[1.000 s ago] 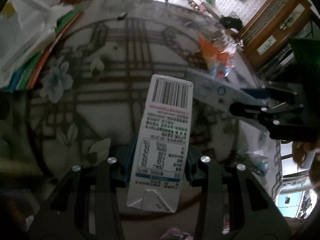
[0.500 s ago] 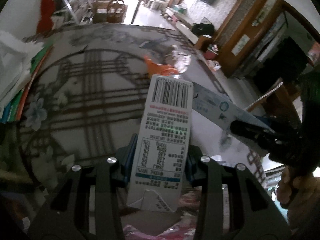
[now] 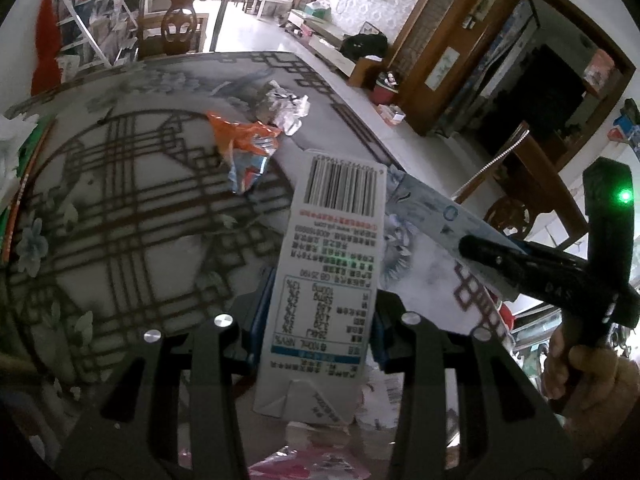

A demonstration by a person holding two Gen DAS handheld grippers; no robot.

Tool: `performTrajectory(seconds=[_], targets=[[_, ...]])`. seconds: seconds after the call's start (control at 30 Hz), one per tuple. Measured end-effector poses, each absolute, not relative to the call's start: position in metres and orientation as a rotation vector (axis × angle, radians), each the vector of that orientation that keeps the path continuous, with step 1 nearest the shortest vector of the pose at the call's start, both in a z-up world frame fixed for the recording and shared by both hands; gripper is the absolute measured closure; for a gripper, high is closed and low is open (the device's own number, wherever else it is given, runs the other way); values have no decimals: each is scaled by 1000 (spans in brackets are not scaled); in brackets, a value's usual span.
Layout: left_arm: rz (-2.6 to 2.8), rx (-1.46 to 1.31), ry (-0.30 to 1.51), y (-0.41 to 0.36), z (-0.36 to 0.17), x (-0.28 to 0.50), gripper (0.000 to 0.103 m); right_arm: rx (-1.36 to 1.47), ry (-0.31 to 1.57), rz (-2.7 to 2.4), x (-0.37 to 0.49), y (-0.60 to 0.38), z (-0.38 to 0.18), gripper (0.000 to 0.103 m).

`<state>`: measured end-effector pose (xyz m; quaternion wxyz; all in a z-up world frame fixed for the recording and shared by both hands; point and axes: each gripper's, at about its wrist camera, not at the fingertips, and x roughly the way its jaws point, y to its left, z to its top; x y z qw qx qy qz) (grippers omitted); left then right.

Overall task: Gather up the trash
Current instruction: 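Lift the carton and toothpaste box and carry them toward the red bucket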

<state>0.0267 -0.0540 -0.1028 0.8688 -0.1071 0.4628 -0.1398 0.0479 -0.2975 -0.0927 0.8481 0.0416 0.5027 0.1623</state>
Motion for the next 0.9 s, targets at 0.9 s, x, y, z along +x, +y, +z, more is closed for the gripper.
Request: performTrajectory(seconds=[0.9], targets=[[-351,-203,996,-185,-106,48,64,140,1063,290,49,-430,-94,55]])
